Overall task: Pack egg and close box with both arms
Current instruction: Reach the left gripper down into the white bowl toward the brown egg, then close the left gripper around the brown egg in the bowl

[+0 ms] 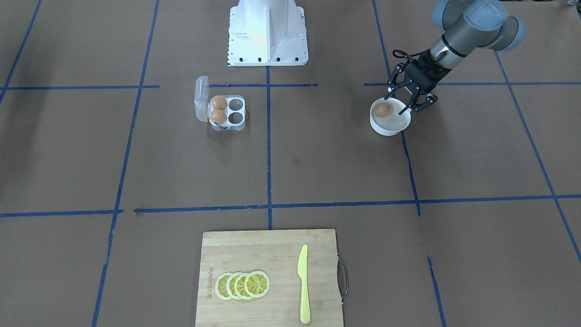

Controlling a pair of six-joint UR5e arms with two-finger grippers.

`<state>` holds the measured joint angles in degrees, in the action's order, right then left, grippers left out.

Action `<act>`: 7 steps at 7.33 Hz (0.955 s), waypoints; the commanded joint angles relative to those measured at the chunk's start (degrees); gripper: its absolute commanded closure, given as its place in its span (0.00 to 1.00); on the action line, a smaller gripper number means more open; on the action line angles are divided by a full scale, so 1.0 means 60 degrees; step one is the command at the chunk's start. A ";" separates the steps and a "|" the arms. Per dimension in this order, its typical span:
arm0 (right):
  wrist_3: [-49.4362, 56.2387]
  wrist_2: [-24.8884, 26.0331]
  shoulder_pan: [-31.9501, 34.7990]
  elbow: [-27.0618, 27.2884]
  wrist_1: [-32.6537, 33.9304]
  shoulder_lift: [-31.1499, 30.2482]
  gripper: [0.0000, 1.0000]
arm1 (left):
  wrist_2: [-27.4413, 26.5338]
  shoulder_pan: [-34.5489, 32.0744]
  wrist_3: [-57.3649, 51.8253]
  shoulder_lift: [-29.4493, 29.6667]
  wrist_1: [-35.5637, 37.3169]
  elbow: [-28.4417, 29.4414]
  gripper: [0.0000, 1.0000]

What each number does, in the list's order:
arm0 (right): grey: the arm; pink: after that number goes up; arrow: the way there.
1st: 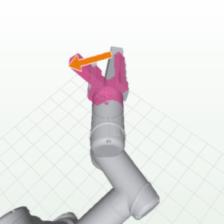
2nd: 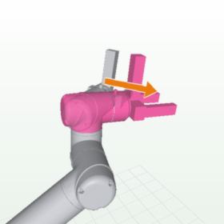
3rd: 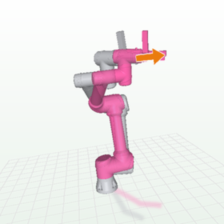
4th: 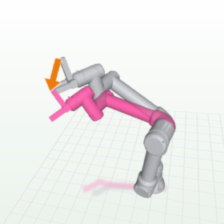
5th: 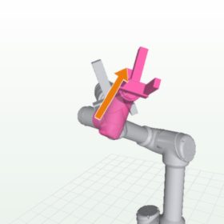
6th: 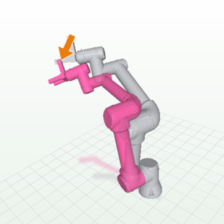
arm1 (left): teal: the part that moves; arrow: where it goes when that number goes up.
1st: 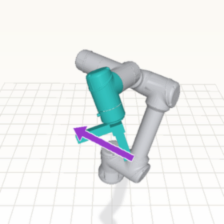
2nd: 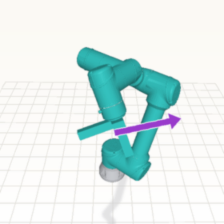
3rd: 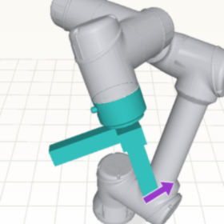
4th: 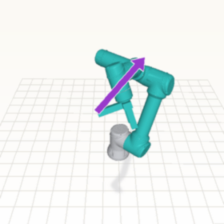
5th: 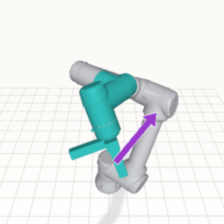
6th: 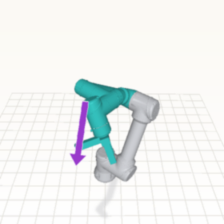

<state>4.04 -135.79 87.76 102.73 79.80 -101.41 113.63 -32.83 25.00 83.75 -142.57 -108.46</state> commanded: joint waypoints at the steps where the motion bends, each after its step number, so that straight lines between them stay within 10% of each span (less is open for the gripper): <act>1: 0.0000 0.0000 0.0007 -0.0042 0.0000 0.0013 0.00 | -0.0026 0.0227 -0.0021 0.0030 0.0002 0.0117 0.37; 7: 0.0015 0.0015 0.0007 -0.0042 -0.0015 -0.0002 0.00 | -0.0027 0.0301 -0.0021 0.0148 0.0002 0.0469 0.37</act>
<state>4.13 -135.70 87.80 102.53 79.75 -101.41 113.47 -31.05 24.87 84.51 -142.56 -105.83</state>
